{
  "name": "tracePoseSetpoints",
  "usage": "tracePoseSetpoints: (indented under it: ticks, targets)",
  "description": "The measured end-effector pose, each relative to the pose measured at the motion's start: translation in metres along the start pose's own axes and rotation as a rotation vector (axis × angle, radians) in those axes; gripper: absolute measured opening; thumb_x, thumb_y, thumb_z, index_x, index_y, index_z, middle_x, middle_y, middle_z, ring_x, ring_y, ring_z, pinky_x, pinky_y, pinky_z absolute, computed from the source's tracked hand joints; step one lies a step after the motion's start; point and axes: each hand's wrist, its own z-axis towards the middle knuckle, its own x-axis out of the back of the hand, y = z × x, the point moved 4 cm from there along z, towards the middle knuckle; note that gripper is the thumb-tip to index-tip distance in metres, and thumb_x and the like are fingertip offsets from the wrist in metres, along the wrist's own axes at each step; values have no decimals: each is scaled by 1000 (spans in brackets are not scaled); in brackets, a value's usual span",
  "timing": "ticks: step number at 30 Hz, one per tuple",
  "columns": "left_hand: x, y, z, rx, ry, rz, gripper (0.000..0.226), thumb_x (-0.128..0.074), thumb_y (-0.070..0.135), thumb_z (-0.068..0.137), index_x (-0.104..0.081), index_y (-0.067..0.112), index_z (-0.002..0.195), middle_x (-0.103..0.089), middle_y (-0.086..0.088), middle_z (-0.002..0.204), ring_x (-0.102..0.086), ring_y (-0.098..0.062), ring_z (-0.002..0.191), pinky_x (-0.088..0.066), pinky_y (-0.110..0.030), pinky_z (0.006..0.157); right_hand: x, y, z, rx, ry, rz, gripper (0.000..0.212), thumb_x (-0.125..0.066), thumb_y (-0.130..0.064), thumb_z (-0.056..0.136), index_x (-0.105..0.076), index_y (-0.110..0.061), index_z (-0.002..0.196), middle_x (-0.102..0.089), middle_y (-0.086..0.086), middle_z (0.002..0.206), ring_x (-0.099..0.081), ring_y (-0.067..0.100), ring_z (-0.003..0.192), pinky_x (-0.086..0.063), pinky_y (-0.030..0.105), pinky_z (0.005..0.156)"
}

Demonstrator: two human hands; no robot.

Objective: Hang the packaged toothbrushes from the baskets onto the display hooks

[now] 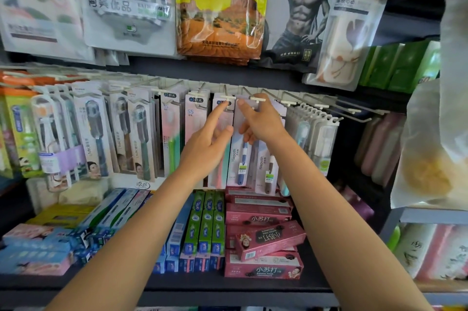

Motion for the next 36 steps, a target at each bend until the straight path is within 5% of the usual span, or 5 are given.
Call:
tracePoseSetpoints:
  ticks: [5,14,31,36]
  targets:
    - [1,0,1,-8,-9,23,50,-42,50,103,-15,77,135,-63,-20,81,-66,-35,70,-55,-59,72,3,-3,-2,20,2,13,40,-58,-35,102,-35,-14,126,-65,11,64,-53,17,34,-39,22,35]
    - [-2,-4,1,10,-24,13,52,-43,53,100,-14,77,136,-66,-23,76,-68,-38,68,-56,-60,71,2,-3,-2,0,-30,-19,56,-60,-32,101,-33,-10,145,-68,9,62,-51,18,35,-40,24,36]
    - [-1,0,-2,69,-34,28,53,-44,50,102,-16,65,144,-51,-16,63,-62,-42,66,-52,-57,65,10,-8,-12,-3,-12,-59,36,-56,-25,103,-39,-11,131,-63,10,63,-41,19,35,-33,22,35]
    - [-1,3,-3,77,-25,46,55,-45,52,101,-15,65,145,-51,-17,63,-65,-41,66,-54,-58,65,13,-9,-14,-6,18,-82,40,-56,-23,102,-40,-8,135,-61,13,65,-39,6,26,-30,17,33]
